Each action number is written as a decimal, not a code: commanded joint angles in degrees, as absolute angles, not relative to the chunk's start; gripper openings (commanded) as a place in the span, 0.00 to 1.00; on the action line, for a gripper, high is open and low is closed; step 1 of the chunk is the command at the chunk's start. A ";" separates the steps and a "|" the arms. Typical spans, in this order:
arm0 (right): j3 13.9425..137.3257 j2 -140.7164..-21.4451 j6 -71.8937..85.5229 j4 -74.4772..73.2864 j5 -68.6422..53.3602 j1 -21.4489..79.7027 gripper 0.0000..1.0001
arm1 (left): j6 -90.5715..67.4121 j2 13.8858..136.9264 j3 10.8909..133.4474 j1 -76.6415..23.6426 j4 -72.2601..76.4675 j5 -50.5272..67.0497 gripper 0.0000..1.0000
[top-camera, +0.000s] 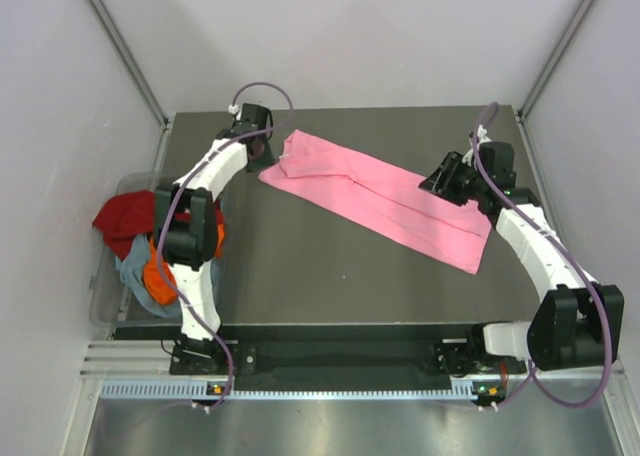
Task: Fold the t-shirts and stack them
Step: Fold the tshirt
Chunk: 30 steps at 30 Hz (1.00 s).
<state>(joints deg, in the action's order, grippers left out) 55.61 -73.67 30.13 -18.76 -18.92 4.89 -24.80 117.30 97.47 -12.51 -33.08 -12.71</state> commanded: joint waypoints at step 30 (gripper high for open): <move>56.60 -66.88 28.13 -19.34 -18.02 5.63 0.45 | -61.88 115.49 78.40 -11.25 -17.14 -20.12 0.39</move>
